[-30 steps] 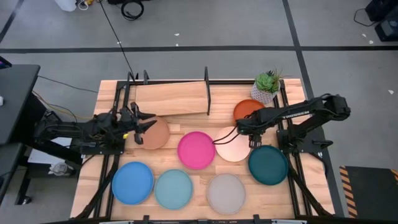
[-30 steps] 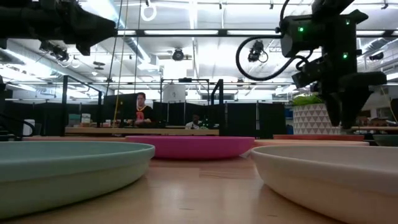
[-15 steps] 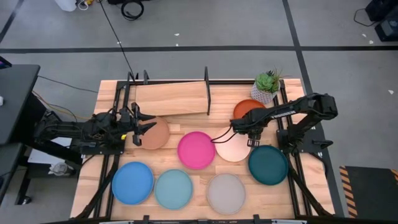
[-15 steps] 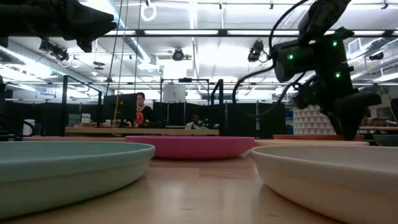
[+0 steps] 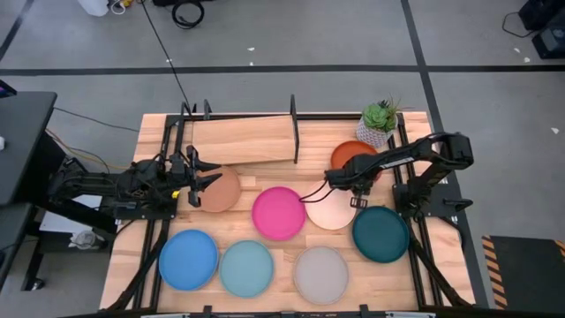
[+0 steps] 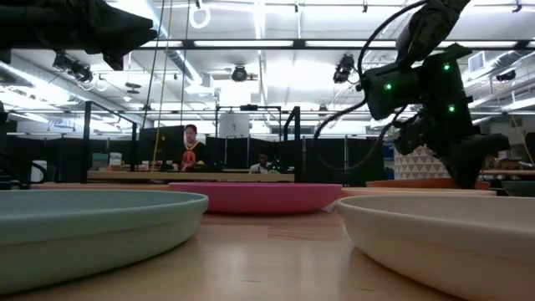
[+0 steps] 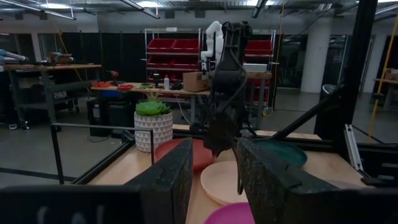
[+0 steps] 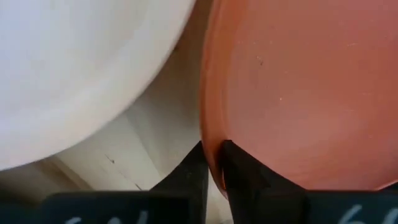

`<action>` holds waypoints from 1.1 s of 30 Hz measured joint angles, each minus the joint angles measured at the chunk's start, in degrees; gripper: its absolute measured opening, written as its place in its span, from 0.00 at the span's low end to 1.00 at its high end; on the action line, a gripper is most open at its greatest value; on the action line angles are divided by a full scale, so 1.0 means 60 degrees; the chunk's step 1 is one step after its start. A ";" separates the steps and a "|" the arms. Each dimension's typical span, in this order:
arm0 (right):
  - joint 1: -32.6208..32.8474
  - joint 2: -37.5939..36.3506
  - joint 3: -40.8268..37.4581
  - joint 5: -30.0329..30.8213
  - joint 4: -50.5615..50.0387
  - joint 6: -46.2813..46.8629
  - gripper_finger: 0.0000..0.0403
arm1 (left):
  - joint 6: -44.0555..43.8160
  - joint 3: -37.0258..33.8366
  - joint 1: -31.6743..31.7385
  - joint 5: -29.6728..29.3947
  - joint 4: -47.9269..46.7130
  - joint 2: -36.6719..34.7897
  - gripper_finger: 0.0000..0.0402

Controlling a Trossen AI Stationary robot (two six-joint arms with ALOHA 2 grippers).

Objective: Place and stack plates onto a shelf
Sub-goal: Put the orange plate on the shelf

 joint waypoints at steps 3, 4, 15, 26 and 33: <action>0.0000 -0.0213 0.0187 -0.0024 -0.0211 0.0202 0.09 | -0.0004 0.0000 0.0000 0.0000 0.0004 -0.0002 0.34; 0.0000 -0.0262 0.0321 -0.0069 -0.0400 0.0275 0.09 | -0.0004 0.0000 0.0000 0.0000 0.0000 -0.0002 0.33; 0.0852 -0.0297 0.3099 -0.0497 -0.2695 0.0746 0.07 | -0.0148 0.0000 0.0000 0.0000 0.0007 -0.0001 0.33; 0.2256 -0.0203 0.5149 -0.1507 -0.1959 -0.1478 0.07 | -0.1006 0.1269 0.0000 -0.0030 -0.1449 0.0005 0.34; 0.2723 -0.0203 0.5411 -0.2029 -0.0521 -0.2447 0.07 | -0.1605 0.2554 0.0000 -0.0194 -0.3376 0.0180 0.33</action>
